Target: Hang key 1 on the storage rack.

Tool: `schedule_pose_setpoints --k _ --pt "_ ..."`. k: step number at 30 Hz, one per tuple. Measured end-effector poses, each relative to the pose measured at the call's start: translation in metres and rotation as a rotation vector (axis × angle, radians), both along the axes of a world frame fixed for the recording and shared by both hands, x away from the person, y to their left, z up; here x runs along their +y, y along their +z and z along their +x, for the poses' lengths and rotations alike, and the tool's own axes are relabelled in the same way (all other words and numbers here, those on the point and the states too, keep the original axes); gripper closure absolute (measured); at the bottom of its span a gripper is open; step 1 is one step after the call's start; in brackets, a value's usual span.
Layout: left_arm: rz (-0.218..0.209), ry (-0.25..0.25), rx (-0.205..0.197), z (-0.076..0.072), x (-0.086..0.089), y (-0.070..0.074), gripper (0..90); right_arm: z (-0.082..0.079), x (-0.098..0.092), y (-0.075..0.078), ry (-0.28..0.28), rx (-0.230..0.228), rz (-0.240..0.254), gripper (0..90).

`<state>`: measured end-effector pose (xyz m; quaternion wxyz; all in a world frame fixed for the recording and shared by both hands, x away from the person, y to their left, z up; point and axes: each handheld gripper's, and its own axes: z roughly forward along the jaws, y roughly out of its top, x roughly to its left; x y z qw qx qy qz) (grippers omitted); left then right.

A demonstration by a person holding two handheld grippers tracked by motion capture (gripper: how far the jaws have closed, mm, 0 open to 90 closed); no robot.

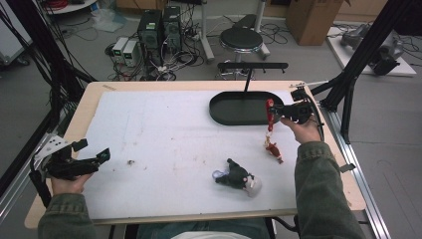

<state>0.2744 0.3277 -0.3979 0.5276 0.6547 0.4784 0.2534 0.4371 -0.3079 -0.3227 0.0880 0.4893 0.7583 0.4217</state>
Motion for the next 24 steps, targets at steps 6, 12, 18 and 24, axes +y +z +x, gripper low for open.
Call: schedule_pose_setpoints --k 6,12,18,24 --pt "-0.003 0.001 -0.001 0.0 0.001 0.0 1.9 -0.003 -0.005 0.023 -0.011 -0.059 0.107 75.2" --pt "-0.004 -0.002 -0.001 0.0 0.001 0.0 1.9 -0.004 -0.007 0.04 -0.037 -0.082 0.201 75.3" --pt "-0.01 0.001 0.0 0.001 0.001 -0.001 1.9 0.001 -0.007 0.063 -0.055 -0.1 0.24 75.2" --pt "-0.011 0.007 0.0 0.001 0.004 -0.001 1.8 0.016 0.0 0.082 -0.071 -0.102 0.284 75.1"
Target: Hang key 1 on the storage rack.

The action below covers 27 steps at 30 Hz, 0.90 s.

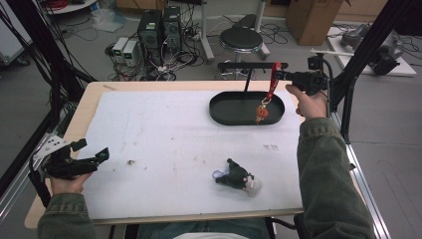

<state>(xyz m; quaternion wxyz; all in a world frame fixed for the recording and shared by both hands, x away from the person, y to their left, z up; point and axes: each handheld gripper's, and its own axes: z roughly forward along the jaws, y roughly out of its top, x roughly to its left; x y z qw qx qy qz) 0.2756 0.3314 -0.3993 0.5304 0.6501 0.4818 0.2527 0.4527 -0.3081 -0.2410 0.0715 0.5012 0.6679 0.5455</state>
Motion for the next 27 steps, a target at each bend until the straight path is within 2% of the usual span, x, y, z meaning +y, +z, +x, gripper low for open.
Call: schedule_pose_setpoints --k 3,5,6,11,17,22,25,27 --pt "-0.002 0.001 0.003 0.001 0.0 -0.001 1.9 0.005 0.005 0.007 -0.006 0.0 -0.018 75.1" --pt "-0.002 0.002 0.0 0.002 0.001 -0.001 1.8 0.008 0.008 0.01 -0.004 0.004 -0.013 75.1" --pt "-0.002 0.002 -0.001 0.002 0.0 -0.001 1.8 0.012 0.01 0.013 0.007 -0.006 0.007 75.0" --pt "-0.006 0.001 -0.003 0.002 0.0 0.0 1.9 0.02 0.016 0.019 0.005 -0.006 -0.005 75.0" --pt "-0.007 0.002 0.0 0.004 0.001 -0.001 1.8 0.034 0.031 0.024 -0.007 0.009 -0.044 75.0" --pt "-0.012 0.005 -0.003 0.004 0.002 -0.001 1.9 0.046 0.045 0.026 -0.019 0.004 -0.055 75.0" --pt "-0.01 0.002 -0.002 0.005 0.003 -0.001 1.9 0.053 0.051 0.027 -0.024 0.021 -0.057 75.0" --pt "-0.012 0.001 -0.003 0.005 0.003 -0.001 1.8 0.055 0.056 0.028 -0.023 0.021 -0.043 75.0"
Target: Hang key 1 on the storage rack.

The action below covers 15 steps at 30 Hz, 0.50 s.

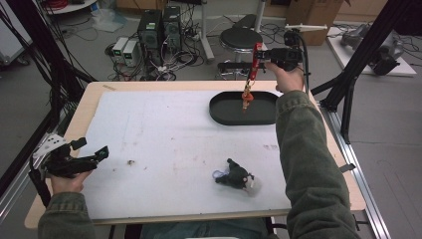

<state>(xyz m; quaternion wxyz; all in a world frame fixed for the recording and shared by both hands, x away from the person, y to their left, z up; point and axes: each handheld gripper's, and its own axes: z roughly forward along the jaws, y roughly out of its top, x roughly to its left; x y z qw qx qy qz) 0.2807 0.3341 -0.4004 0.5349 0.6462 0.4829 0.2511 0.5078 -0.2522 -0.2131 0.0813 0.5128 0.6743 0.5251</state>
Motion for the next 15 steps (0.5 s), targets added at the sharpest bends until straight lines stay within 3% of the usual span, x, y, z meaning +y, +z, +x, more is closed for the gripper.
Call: schedule_pose_setpoints --k 4,15 --pt "-0.004 0.0 -0.003 0.0 0.001 0.0 1.8 0.005 0.011 0.001 0.005 -0.004 -0.011 75.0" --pt "0.001 0.001 0.003 0.003 0.001 -0.001 1.8 0.026 0.022 0.004 -0.067 -0.005 -0.04 75.0"
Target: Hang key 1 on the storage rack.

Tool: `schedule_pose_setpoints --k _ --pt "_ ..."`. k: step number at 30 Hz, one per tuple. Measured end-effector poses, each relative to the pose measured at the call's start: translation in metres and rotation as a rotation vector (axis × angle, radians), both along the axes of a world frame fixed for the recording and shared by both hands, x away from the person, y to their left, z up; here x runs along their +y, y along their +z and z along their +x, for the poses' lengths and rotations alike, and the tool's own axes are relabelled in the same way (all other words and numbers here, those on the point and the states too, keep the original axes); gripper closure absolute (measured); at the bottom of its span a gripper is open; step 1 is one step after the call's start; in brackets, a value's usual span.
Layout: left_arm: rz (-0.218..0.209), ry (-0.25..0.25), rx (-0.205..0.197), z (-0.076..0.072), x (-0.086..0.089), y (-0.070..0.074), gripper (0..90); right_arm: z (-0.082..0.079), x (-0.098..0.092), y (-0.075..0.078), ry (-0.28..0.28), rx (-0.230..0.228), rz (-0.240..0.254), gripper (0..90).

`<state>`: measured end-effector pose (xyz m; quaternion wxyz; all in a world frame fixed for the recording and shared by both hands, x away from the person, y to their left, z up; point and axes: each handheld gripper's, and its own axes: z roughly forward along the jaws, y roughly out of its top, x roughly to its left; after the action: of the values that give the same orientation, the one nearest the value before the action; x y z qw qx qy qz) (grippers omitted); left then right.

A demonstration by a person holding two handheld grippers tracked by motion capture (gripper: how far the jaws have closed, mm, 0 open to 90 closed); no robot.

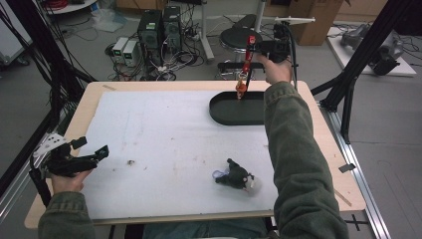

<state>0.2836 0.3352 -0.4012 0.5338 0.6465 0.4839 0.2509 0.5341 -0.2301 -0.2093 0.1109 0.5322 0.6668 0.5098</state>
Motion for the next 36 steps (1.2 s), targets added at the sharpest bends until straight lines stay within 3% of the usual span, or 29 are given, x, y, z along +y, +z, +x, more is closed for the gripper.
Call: schedule_pose_setpoints --k 8,12,19,20,22,23,24,25,26,28,30,33,36 --pt "0.009 -0.002 0.007 0.001 -0.001 -0.001 1.9 0.017 -0.005 -0.005 -0.066 0.011 0.006 74.9" --pt "0.009 0.003 0.005 0.001 0.0 -0.001 1.9 0.029 -0.007 -0.01 -0.096 0.028 -0.026 74.9" --pt "0.013 0.003 0.01 0.002 0.0 -0.002 1.9 0.044 -0.005 -0.023 -0.103 0.012 -0.007 73.7" --pt "0.012 0.007 0.009 0.002 0.0 -0.002 1.9 0.043 -0.004 -0.023 -0.101 -0.001 -0.013 68.7" --pt "0.012 0.007 0.009 0.002 0.001 -0.002 1.9 0.041 0.0 -0.021 -0.09 -0.045 -0.047 31.5" --pt "0.013 0.005 0.012 0.002 0.001 -0.002 1.9 0.04 0.002 -0.02 -0.072 -0.047 -0.068 24.1" --pt "0.01 0.003 0.013 0.002 0.0 -0.002 1.9 0.04 0.004 -0.02 -0.062 -0.051 -0.104 17.3" --pt "0.01 0.0 0.011 0.002 0.0 -0.002 1.9 0.037 0.009 -0.019 -0.081 -0.062 -0.186 8.7" --pt "0.009 -0.002 0.01 0.002 -0.001 -0.002 1.9 0.037 0.009 -0.019 -0.081 -0.062 -0.186 8.7" --pt "0.013 -0.003 0.008 0.002 -0.001 -0.001 1.9 0.035 0.012 -0.02 -0.078 -0.049 -0.204 0.4" --pt "0.007 0.001 0.003 0.001 0.0 -0.001 1.9 0.034 0.014 -0.02 -0.092 -0.034 -0.231 0.4" --pt "0.006 0.001 0.006 0.002 0.002 -0.001 1.9 0.031 0.016 -0.022 -0.07 0.011 -0.254 0.3" --pt "0.01 0.0 0.009 0.003 0.001 -0.002 1.9 0.025 0.016 -0.022 -0.044 0.003 -0.275 0.4"
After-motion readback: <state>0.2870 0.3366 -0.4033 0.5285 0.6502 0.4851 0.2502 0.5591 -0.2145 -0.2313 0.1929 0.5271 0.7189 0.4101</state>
